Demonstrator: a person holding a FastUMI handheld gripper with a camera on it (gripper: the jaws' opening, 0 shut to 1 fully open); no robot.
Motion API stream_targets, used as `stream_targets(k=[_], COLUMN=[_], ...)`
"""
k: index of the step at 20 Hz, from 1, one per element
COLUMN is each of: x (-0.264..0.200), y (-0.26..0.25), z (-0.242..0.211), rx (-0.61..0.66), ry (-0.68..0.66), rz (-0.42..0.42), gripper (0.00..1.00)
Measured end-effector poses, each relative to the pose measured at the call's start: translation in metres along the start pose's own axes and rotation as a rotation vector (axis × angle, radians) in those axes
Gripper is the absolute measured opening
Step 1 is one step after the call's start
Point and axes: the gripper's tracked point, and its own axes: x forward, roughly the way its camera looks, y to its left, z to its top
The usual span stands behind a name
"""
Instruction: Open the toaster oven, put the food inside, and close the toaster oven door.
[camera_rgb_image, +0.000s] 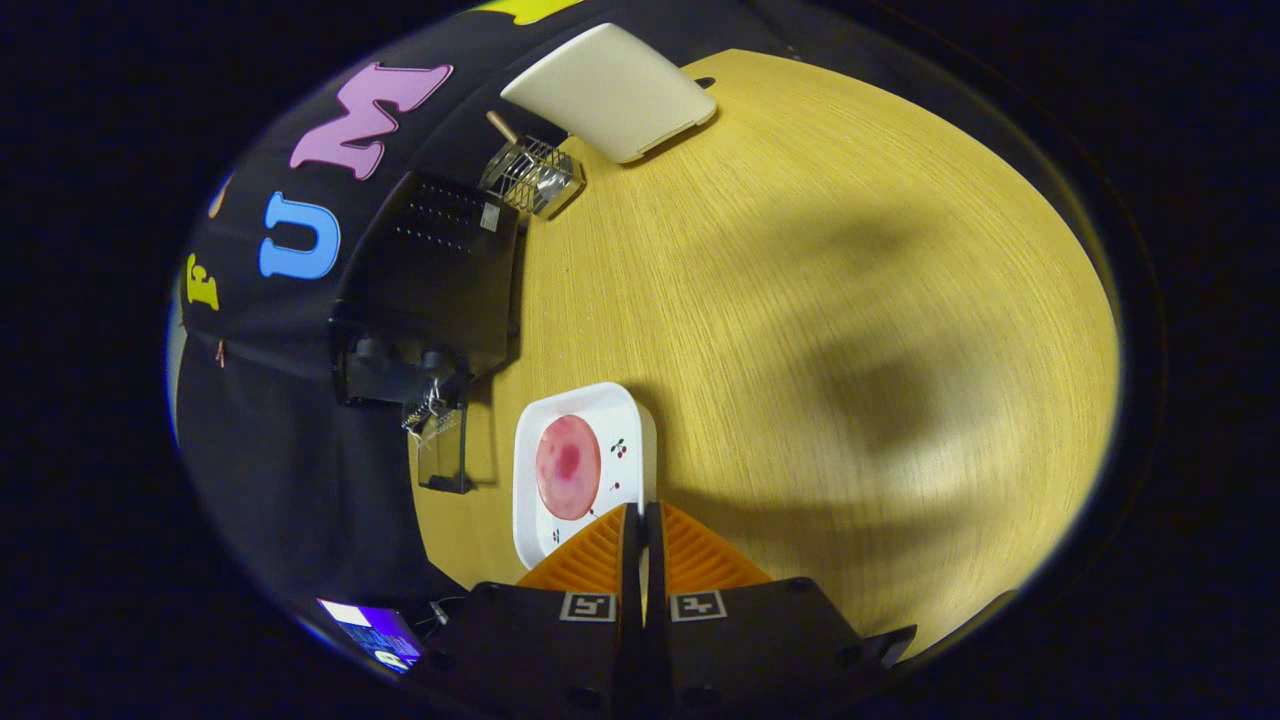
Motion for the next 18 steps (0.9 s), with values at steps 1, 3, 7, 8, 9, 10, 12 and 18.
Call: stream_targets(k=[1, 3, 7, 8, 9, 10, 12, 18], x=[-0.005, -0.014, -0.027, -0.031, -0.034, -0.036, -0.042, -0.043], y=[0.004, 0.011, 0.026, 0.033, 0.04, 0.048, 0.063, 0.118], z=[0.001, 0.002, 0.001, 0.0, -0.002, -0.003, -0.007, -0.028], rx=[0.025, 0.065, 0.094, 0.093, 0.09, 0.085, 0.082, 0.066], ry=[-0.003, -0.012, -0.022, -0.024, -0.021, -0.023, -0.033, -0.064], rz=[0.014, 0.039, 0.062, 0.065, 0.073, 0.082, 0.099, 0.136], gripper=[0.05, 0.05, 0.05, 0.05, 0.05, 0.05, 0.05, 0.05])
